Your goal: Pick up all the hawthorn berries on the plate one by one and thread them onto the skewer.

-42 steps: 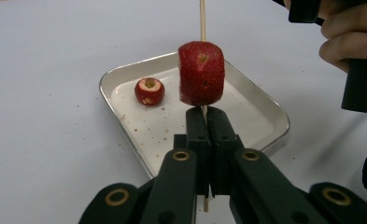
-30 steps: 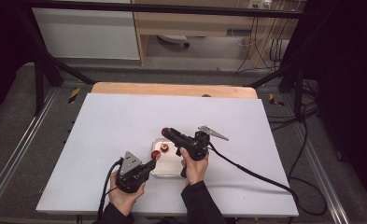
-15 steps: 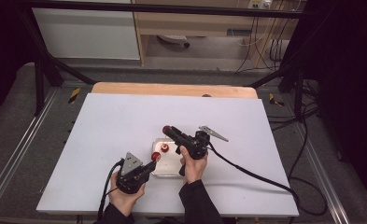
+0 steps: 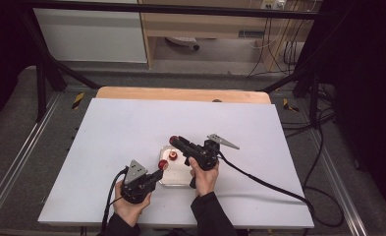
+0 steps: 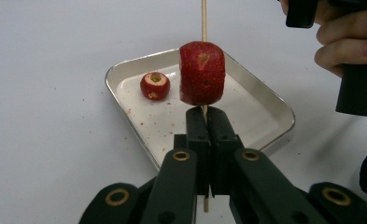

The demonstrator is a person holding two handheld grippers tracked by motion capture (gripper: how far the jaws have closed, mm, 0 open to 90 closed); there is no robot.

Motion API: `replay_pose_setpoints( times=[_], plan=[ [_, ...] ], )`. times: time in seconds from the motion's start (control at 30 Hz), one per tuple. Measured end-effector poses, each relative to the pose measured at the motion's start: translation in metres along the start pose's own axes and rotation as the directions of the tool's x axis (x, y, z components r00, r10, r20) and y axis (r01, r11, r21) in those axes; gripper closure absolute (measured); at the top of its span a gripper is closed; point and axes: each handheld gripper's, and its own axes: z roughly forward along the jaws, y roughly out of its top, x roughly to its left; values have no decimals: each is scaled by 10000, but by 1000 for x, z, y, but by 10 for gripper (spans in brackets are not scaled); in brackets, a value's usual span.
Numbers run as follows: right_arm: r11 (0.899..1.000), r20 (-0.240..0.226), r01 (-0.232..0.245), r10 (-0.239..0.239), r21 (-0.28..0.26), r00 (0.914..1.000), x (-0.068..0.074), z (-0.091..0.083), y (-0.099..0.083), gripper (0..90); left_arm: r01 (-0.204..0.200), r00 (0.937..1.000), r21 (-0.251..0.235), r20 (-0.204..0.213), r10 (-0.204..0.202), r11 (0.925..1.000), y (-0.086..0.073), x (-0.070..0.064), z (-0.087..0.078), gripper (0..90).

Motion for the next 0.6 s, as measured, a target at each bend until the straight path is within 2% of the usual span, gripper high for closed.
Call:
replay_pose_setpoints(
  times=[0.13, 0.23, 0.3, 0.4, 0.47, 0.6],
  plan=[
    [9999, -15, 122, -122, -107, 9999, 3, -2, 1, 633, 107, 9999, -158, 4, -107, 9998, 0, -4, 0, 888],
    [9993, -213, 343, -346, -134, 9992, 5, -4, 1, 633, -82, 10000, -225, -44, 81, 9997, -3, -6, 0, 888],
    [9955, -400, 915, -925, -264, 9949, 6, -6, -1, 633, -276, 9996, -235, -21, 276, 9993, -5, -5, 0, 886],
    [9821, -706, 1807, -1842, -529, 9804, 9, -11, -2, 632, -390, 9992, -423, 4, 390, 9983, -7, -4, 0, 884],
    [9759, -861, 2069, -2125, -696, 9734, 11, -14, -4, 632, -432, 9991, -540, 8, 434, 9976, -9, -4, 1, 883],
    [9816, -956, 1737, -1809, -793, 9788, 11, -16, -6, 633, -515, 9987, -552, -24, 514, 9971, -11, -8, 4, 886]
  ],
)
